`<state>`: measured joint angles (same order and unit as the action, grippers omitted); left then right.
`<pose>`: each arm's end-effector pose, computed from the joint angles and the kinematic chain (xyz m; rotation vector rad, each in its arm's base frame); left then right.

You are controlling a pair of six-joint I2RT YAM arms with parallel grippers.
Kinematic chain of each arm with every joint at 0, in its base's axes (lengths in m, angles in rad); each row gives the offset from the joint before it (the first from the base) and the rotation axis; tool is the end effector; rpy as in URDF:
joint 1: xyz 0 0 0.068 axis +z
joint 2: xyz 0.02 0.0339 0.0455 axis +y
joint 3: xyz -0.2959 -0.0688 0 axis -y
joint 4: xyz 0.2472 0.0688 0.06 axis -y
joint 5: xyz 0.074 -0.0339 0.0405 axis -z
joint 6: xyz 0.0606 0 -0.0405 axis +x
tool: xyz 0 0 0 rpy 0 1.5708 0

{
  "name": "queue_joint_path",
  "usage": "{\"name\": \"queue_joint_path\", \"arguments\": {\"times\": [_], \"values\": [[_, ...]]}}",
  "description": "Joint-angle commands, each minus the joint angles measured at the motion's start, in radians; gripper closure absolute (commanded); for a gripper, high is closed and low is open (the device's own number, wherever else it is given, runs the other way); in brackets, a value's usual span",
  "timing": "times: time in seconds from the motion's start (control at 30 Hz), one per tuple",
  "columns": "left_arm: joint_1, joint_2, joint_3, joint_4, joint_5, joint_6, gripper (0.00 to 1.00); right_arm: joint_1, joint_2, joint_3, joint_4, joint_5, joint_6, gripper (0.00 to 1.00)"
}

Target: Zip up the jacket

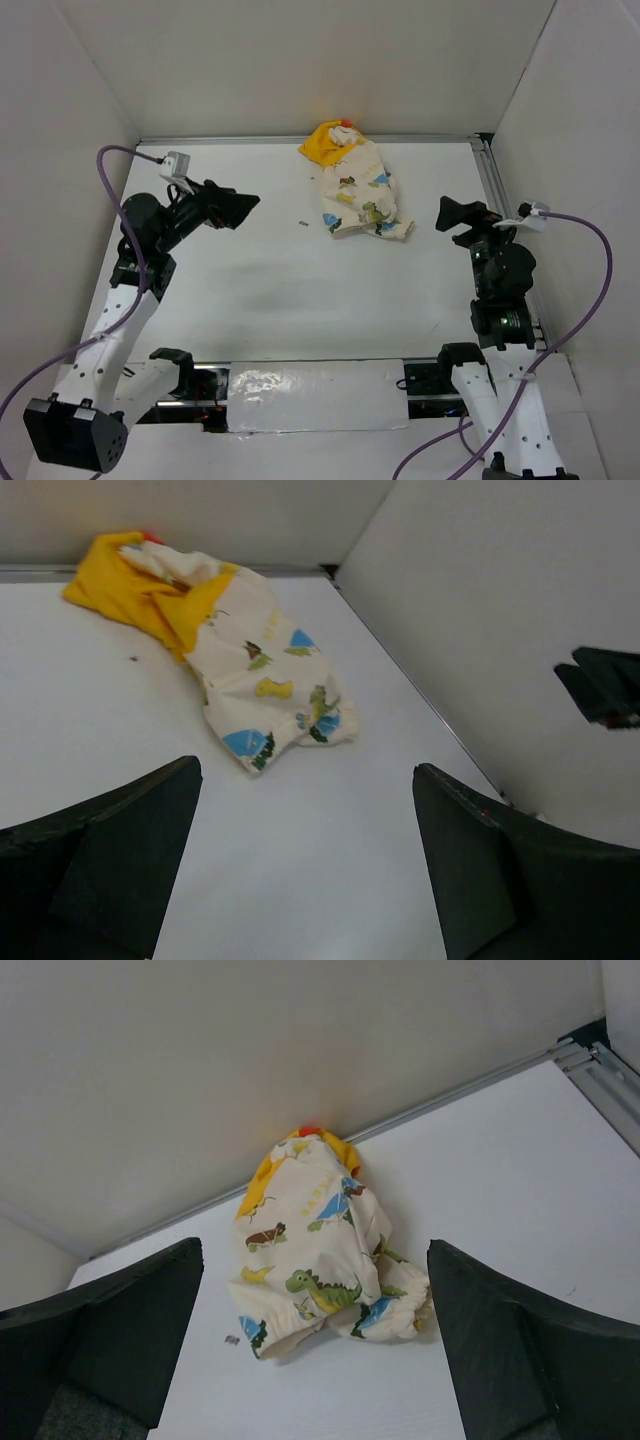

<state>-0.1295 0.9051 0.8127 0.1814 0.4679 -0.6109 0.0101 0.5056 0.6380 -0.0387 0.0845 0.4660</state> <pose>0.2112 -0.0551 0.3945 0.0222 1.5647 -0.9354 0.1321 -0.0038 0.3615 0.4025 1.4302 0.3234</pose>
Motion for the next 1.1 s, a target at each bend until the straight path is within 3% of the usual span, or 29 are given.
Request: {"name": "queue_joint_path", "arguments": {"times": [0.0, 0.13, 0.23, 0.47, 0.53, 0.6, 0.8, 0.93, 0.97, 1.0, 1.03, 1.07], "values": [[-0.002, 0.087, 0.083, 0.024, 0.266, 0.035, 0.01, -0.002, -0.029, 0.035, -0.079, -0.008, 0.036, 0.0], [-0.062, 0.306, 0.245, -0.022, 0.298, 0.12, 0.01, -0.002, -0.009, 0.0, -0.082, 0.231, 0.135, 0.0], [-0.132, 0.489, 0.384, -0.06, 0.27, 0.164, 0.01, -0.002, 0.068, 0.051, -0.188, 0.264, 0.138, 0.0], [-0.387, 0.958, 0.862, -0.416, -0.18, 0.278, 0.01, -0.002, 0.246, 0.149, -0.358, 0.408, 0.217, 0.0], [-0.448, 1.092, 0.994, -0.49, -0.361, 0.293, 0.01, -0.002, 0.263, 0.143, -0.353, 0.414, 0.227, 0.0], [-0.469, 1.214, 1.122, -0.558, -0.419, 0.293, 0.01, -0.002, 0.258, 0.124, -0.328, 0.399, 0.226, 0.0], [-0.475, 1.402, 1.299, -0.57, -0.462, 0.26, 0.01, -0.03, 0.217, 0.063, -0.26, 0.304, 0.201, 0.0], [-0.475, 1.462, 1.349, -0.547, -0.405, 0.244, 0.01, -0.032, 0.209, 0.017, -0.207, 0.252, 0.168, 0.0], [-0.475, 1.465, 1.344, -0.531, -0.366, 0.246, 0.13, -0.03, 0.212, 0.014, -0.207, 0.247, 0.163, 0.0], [-0.475, 1.46, 1.332, -0.519, -0.345, 0.253, 0.33, -0.032, 0.221, 0.012, -0.208, 0.247, 0.161, 0.0], [-0.475, 1.451, 1.321, -0.501, -0.338, 0.25, 0.77, -0.032, 0.224, 0.014, -0.211, 0.25, 0.155, 0.0], [-0.475, 1.424, 1.288, -0.488, -0.354, 0.246, 1.0, -0.032, 0.232, 0.017, -0.216, 0.254, 0.155, 0.0]]}}
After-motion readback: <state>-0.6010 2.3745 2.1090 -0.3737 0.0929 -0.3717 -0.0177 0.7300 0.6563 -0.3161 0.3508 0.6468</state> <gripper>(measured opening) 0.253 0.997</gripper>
